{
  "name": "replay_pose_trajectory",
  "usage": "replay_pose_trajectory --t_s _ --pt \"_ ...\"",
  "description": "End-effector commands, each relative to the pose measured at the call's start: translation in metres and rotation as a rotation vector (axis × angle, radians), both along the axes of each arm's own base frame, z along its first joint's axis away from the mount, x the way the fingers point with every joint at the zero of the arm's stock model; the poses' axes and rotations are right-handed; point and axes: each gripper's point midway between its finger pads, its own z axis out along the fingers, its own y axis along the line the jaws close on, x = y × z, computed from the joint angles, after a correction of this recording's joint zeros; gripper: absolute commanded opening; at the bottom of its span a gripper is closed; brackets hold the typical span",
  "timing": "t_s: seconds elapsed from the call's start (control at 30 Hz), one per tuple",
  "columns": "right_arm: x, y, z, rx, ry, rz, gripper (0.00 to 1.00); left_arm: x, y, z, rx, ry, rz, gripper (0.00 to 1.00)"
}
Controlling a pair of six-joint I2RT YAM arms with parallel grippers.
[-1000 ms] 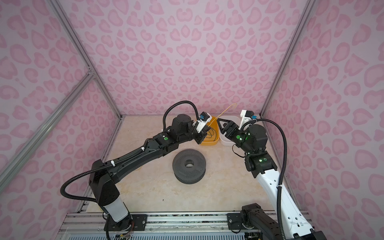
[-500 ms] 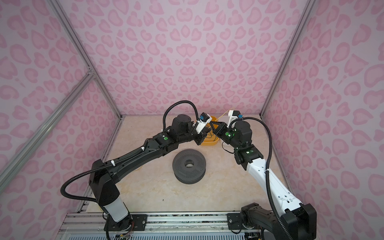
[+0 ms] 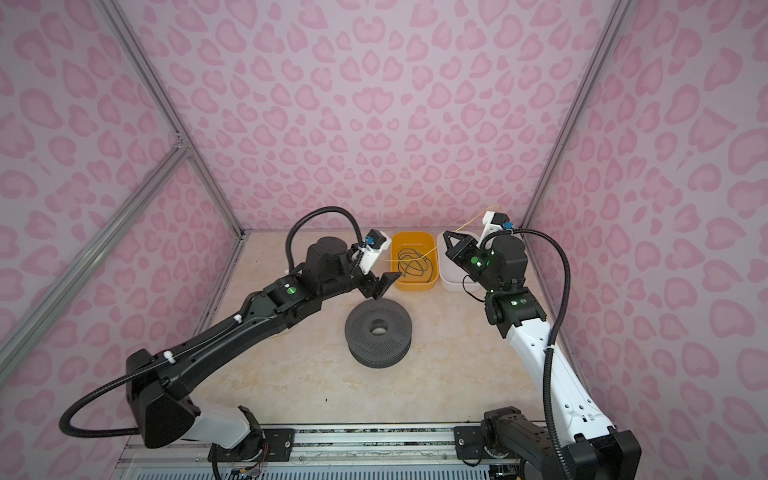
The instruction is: Wrap the cables
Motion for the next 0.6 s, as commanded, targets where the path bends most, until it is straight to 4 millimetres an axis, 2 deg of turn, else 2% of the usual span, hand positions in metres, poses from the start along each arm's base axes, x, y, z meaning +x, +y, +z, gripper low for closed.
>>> replay_pose_trajectory --t_s 0.0,0.1,0.2,0.37,0.47,0.57 --pt "-0.005 -0.004 -0.004 -0.029 0.014 0.031 0.0 0.01 0.078 -0.017 0.063 0.045 0.312 0.86" --pt "-0.004 -0.015 -0.003 -0.028 0.015 0.016 0.0 0.002 0.14 -0.044 0.127 0.111 0.516 0.88" --pt "0.0 -0.024 -0.004 -0.024 0.021 0.0 0.0 -0.023 0.166 -0.078 0.164 0.227 0.572 0.88" --pt "0.005 -0.033 -0.003 -0.009 0.021 -0.014 0.0 -0.066 0.181 -0.128 0.176 0.426 0.572 0.86" --pt "0.007 -0.034 -0.002 0.005 0.018 -0.013 0.0 -0.079 0.182 -0.153 0.183 0.487 0.553 0.84" --pt "0.009 -0.031 -0.003 0.017 0.022 -0.003 0.0 -0.081 0.175 -0.164 0.18 0.509 0.516 0.81"
